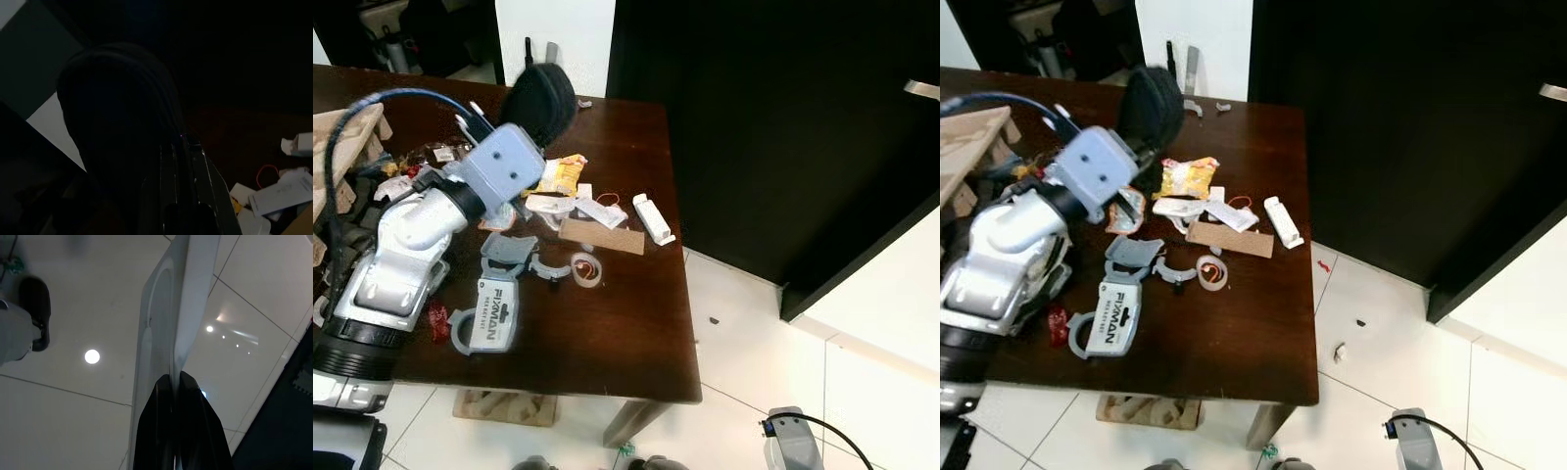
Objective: Picking trash to rubbish bin
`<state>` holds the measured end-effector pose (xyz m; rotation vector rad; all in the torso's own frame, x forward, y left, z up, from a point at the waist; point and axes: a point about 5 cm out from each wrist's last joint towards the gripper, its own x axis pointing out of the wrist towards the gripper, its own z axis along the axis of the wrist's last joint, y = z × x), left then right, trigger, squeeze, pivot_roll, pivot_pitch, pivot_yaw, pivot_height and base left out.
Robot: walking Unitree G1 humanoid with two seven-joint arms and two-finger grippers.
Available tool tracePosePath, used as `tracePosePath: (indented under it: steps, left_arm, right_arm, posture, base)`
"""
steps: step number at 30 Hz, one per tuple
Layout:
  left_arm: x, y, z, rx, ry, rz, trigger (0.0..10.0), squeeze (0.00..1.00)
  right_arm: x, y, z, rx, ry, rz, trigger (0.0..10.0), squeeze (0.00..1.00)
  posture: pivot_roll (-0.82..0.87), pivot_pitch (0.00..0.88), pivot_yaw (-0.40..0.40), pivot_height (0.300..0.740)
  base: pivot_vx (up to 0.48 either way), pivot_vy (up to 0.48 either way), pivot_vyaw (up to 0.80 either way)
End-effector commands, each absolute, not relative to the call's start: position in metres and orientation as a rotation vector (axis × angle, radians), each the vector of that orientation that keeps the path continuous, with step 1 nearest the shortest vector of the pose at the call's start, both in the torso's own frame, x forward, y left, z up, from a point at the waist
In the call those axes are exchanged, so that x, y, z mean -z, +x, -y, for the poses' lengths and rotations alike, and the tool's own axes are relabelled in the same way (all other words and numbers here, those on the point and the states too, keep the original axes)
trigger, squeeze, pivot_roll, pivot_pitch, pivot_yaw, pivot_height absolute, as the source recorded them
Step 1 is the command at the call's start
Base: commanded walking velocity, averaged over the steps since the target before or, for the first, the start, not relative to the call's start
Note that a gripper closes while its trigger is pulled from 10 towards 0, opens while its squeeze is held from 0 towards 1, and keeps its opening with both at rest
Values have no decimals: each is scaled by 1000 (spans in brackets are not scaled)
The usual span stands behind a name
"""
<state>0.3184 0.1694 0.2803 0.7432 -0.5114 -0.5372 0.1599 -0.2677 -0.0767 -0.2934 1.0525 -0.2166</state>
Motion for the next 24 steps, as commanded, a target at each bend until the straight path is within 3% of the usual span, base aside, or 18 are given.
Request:
tracePosePath:
  steps: [1, 6, 7, 9, 13, 16, 18, 24]
  left_arm:
    - [-296, 313, -164, 529, 704, 588, 0, 0]
    - [-300, 309, -162, 548, 617, 613, 157, 0]
    - [-304, 304, -156, 606, 468, 645, 706, 0]
    - [-306, 302, -154, 628, 419, 656, 706, 0]
    - [-313, 286, -142, 787, 73, 725, 1176, 0]
    - [-312, 281, -137, 840, 13, 729, 1333, 0]
    - [-310, 278, -135, 882, -58, 729, 824, 0]
    - [-308, 264, -130, 1027, -213, 727, 1922, 0]
  right_arm:
    - [79, 156, 267, 229, -270, -1058, 10000, 0]
    - [78, 157, 267, 235, -261, -1048, 10000, 0]
    - [78, 157, 267, 241, -255, -1044, 10000, 0]
    - [78, 157, 267, 242, -254, -1043, 10000, 0]
    - [78, 157, 266, 246, -249, -1040, 10000, 0]
    - [78, 157, 266, 247, -245, -1037, 10000, 0]
    - [78, 158, 266, 248, -240, -1034, 10000, 0]
    - [74, 165, 266, 259, -206, -988, 10000, 0]
  posture:
    - [138, 111, -68, 740]
    - [137, 114, -65, 740]
    - [138, 116, -63, 740]
    - [138, 116, -63, 740]
    - [134, 118, -59, 740]
    - [133, 118, -59, 740]
    - [132, 117, -57, 740]
    - [129, 117, -53, 740]
  base:
    - [0, 0, 0]
    - [0, 0, 0]
    - [0, 0, 0]
    - [0, 0, 0]
    - [0, 0, 0]
    - [0, 0, 0]
    - [0, 0, 0]
    - [0, 0, 0]
